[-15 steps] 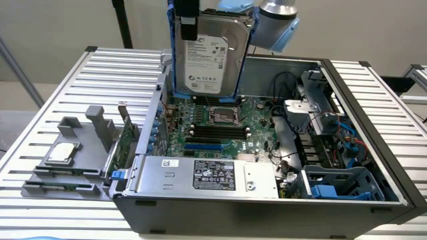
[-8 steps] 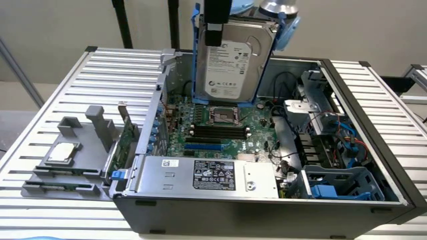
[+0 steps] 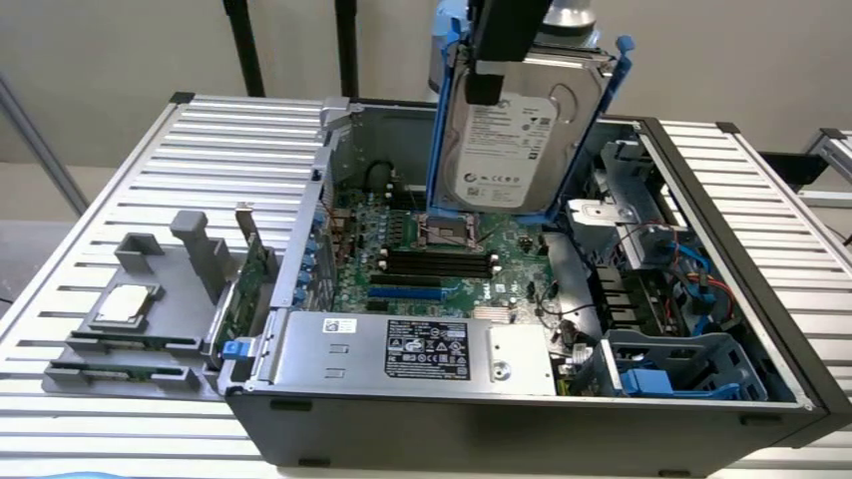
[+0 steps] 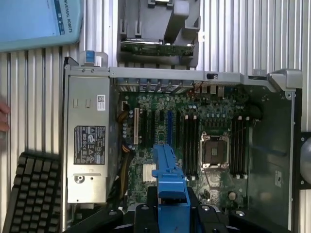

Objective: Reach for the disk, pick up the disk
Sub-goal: 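Pick up the disk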

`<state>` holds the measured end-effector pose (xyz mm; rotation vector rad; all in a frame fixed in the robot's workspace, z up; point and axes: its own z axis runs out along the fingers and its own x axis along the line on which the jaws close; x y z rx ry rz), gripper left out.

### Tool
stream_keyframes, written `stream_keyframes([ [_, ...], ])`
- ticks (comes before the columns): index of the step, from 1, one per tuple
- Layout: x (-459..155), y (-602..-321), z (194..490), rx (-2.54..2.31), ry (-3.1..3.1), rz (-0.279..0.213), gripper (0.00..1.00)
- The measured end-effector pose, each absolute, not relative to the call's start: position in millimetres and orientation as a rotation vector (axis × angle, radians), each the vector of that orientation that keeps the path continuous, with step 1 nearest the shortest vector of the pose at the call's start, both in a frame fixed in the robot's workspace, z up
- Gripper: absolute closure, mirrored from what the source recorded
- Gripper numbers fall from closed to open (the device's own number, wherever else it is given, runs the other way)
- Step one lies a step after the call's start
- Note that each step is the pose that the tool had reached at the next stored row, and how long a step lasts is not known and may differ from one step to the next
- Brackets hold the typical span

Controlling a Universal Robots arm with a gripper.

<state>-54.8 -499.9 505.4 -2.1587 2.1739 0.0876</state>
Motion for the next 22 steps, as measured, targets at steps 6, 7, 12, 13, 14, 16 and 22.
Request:
stream_keyframes([
  [6,-27,-509,505,-2.157,2.172,0.089,0.67],
  [7,-23,-510,505,-2.157,2.171,0.089,0.67],
  [12,0,-518,504,-2.156,2.17,0.09,0.67],
  [13,4,-520,504,-2.156,2.17,0.09,0.67],
  [14,9,-523,504,-2.156,2.17,0.091,0.67],
  [16,16,-528,504,-2.156,2.17,0.09,0.67],
  [22,34,-544,504,-2.156,2.17,0.09,0.67],
])
